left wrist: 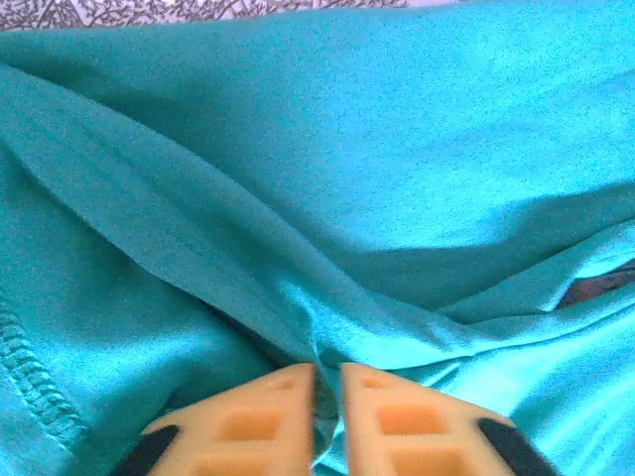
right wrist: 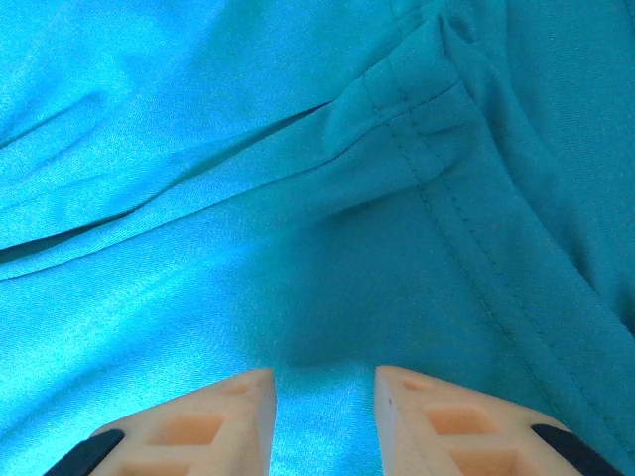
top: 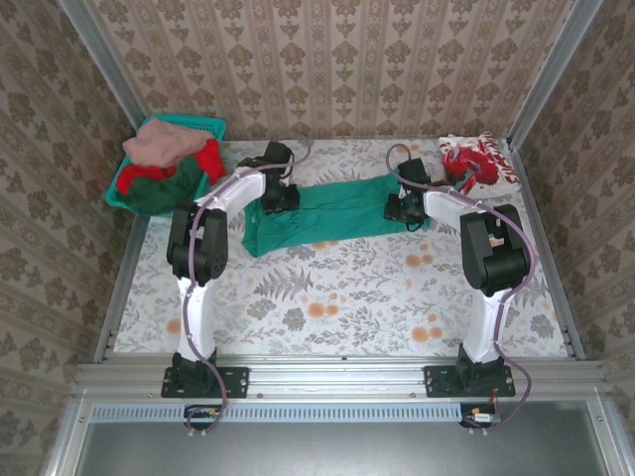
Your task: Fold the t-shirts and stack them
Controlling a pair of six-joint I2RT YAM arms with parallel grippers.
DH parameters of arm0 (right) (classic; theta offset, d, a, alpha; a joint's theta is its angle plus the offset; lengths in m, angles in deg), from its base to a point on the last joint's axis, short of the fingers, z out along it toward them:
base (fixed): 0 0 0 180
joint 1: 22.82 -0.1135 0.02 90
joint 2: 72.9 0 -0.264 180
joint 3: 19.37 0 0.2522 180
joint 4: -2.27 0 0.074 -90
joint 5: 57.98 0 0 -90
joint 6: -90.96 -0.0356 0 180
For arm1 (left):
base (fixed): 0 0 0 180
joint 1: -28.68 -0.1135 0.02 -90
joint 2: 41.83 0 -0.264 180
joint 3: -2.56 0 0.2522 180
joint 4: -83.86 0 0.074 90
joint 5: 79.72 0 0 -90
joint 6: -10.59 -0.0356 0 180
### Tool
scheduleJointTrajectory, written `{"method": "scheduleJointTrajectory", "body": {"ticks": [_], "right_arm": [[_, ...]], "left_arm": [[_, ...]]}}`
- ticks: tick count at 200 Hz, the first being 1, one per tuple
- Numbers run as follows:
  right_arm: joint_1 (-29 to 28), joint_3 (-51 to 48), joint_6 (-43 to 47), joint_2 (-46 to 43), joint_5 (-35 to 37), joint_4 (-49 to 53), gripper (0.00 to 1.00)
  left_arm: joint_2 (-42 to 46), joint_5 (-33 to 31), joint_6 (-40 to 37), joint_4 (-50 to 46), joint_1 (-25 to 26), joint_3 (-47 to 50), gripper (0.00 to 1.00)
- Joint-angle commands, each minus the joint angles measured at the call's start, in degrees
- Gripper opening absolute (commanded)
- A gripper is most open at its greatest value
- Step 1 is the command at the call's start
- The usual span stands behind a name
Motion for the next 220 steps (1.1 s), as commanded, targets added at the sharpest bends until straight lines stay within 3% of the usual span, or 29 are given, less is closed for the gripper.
{"method": "scheduleJointTrajectory", "body": {"ticks": [1, 64, 83, 122, 136, 149, 161, 191, 220], "right_arm": [[0.2, -0.6, -0.6, -0.1, -1.1, -0.3, 0.34], [0.2, -0.4, -0.5, 0.3, -1.7, -0.1, 0.34], [0.3, -0.6, -0.5, 0.0, -1.4, -0.3, 0.34], [0.3, -0.5, -0.5, 0.1, -2.0, -0.4, 0.34], [0.2, -0.3, -0.6, 0.3, -2.3, -0.2, 0.34], [0.3, -0.2, -0.5, 0.2, -2.3, -0.1, 0.34], [0.2, -0.2, -0.5, -0.1, -2.3, 0.0, 0.34], [0.2, 0.4, -0.5, -0.6, -2.3, 0.2, 0.34], [-0.5, 0.6, -0.5, -0.7, -2.2, 0.4, 0.34]], "left_arm": [[-0.7, -1.3, -1.0, -3.3, -0.2, -3.6, 0.02], [-1.7, -3.4, -2.2, -6.4, -0.1, -8.6, 0.00], [-6.0, -4.5, -4.5, -9.4, 0.5, -17.8, 0.00], [-20.8, 0.3, -9.2, -17.6, 1.6, -43.2, 0.00], [-25.5, 1.4, -9.4, -21.5, 1.4, -49.2, 0.17], [-26.8, 1.8, -8.9, -22.1, 1.2, -48.7, 0.33], [-26.1, 2.0, -8.7, -21.3, 1.0, -46.0, 0.37], [-18.9, -0.6, -8.7, -18.3, 0.5, -38.0, 0.67], [-7.5, -6.2, -8.6, -16.1, 0.5, -25.5, 0.79]]}}
